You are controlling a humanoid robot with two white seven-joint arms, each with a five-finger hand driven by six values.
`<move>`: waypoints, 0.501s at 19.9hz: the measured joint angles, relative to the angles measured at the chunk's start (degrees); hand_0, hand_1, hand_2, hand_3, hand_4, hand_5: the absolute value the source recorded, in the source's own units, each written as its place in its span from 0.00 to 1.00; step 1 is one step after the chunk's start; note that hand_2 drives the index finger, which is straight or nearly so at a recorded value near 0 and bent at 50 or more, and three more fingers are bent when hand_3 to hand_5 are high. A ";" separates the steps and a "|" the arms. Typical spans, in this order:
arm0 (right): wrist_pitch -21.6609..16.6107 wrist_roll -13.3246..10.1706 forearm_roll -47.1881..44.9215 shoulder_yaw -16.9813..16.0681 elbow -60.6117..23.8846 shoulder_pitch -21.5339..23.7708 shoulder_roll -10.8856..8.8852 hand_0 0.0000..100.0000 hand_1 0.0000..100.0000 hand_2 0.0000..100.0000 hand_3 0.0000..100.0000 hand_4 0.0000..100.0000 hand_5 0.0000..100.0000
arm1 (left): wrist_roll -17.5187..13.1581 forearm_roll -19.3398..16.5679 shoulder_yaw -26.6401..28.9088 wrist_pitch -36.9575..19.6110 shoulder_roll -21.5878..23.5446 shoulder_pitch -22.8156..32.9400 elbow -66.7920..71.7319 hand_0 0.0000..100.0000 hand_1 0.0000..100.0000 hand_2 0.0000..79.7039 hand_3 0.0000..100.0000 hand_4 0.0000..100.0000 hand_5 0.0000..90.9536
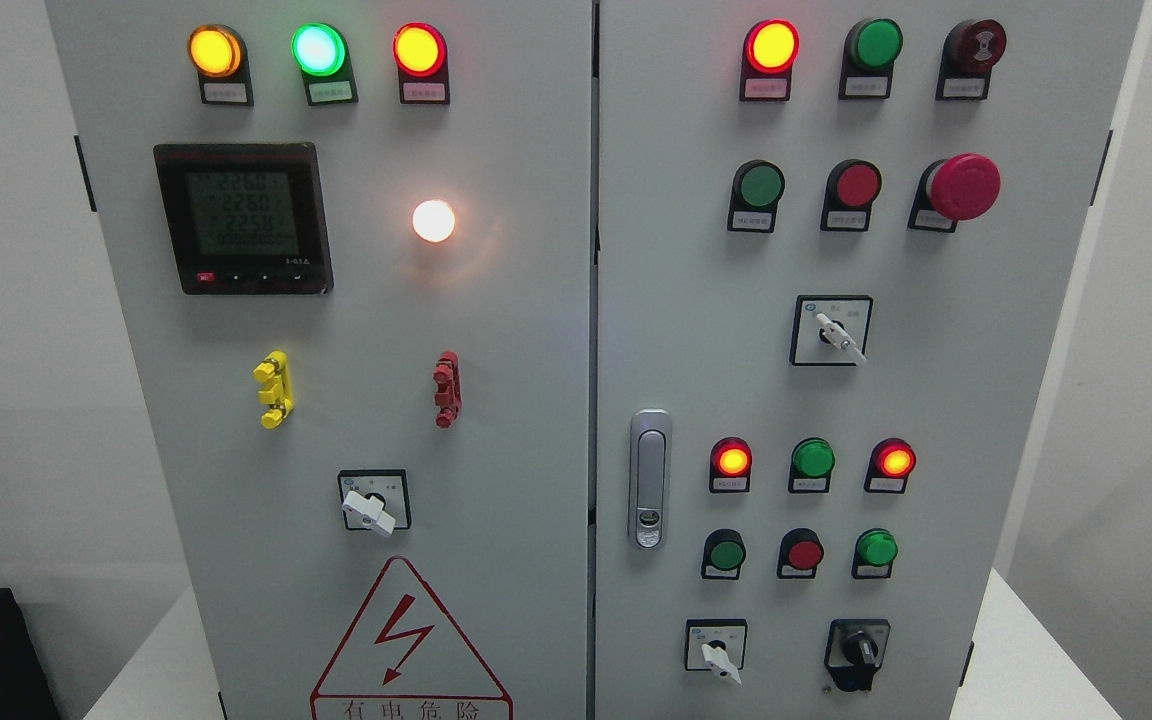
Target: Trip black knob to open circuit
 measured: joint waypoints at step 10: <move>-1.09 0.21 -0.26 0.00 -0.67 0.01 0.00 0.12 0.45 0.00 0.00 0.00 0.00 | 0.00 0.00 0.00 0.00 0.00 0.00 0.00 0.12 0.39 0.00 0.00 0.00 0.00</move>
